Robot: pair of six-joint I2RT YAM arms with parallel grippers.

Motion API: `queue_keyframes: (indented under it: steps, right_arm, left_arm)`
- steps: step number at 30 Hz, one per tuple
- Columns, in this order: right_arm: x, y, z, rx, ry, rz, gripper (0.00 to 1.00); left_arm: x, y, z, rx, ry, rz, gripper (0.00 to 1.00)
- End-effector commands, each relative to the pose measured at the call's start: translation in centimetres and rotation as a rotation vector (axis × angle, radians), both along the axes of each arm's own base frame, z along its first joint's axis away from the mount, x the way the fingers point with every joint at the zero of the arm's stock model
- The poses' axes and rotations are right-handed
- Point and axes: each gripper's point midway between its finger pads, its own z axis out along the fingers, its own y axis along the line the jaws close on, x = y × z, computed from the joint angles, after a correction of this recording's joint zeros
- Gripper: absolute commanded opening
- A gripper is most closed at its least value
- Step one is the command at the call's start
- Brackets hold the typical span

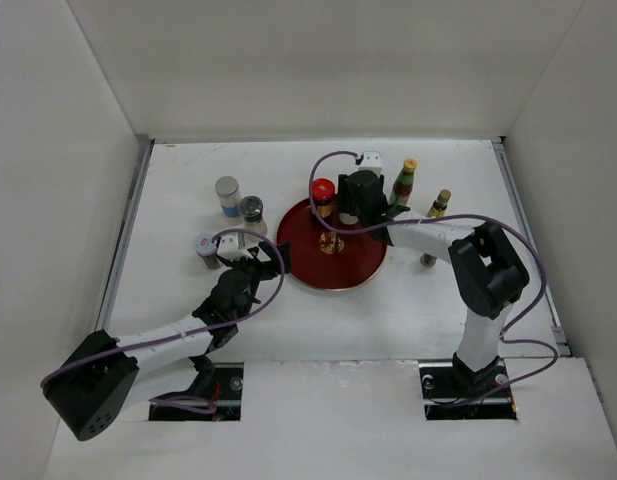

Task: Organize the condiment bottles

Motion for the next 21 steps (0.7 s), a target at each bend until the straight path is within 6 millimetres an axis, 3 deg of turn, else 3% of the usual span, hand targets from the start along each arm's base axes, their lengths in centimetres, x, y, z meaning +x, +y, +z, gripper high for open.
queue_keyframes:
  steps: [1, 3, 5, 8, 14, 21]
  right_arm:
    - [1.9, 2.4, 5.7, 0.131, -0.149, 0.008, 0.65]
    - [1.7, 2.6, 4.8, 0.129, -0.136, 0.01, 0.7]
    - [1.4, 2.5, 4.3, 0.123, -0.128, 0.005, 0.84]
    - [0.9, 2.0, 5.3, 0.134, -0.136, -0.002, 0.99]
    - [-1.8, -0.6, 9.1, 0.148, -0.181, -0.034, 1.0]
    - [-7.4, -4.9, 10.0, 0.203, -0.213, -0.08, 1.0]
  left_arm:
    - [0.2, 0.0, 1.1, -0.047, -0.034, 0.001, 0.91]
    - [0.3, 0.0, 1.0, -0.044, -0.03, 0.001, 0.91]
    - [0.3, 0.1, 1.1, -0.043, -0.032, 0.003, 0.91]
    - [0.3, 0.4, 1.8, -0.051, -0.045, 0.013, 0.9]
    - [0.9, 1.2, 3.2, 0.021, 0.03, 0.089, 0.89]
    - [4.1, 3.3, 4.3, 0.145, 0.136, 0.225, 0.93]
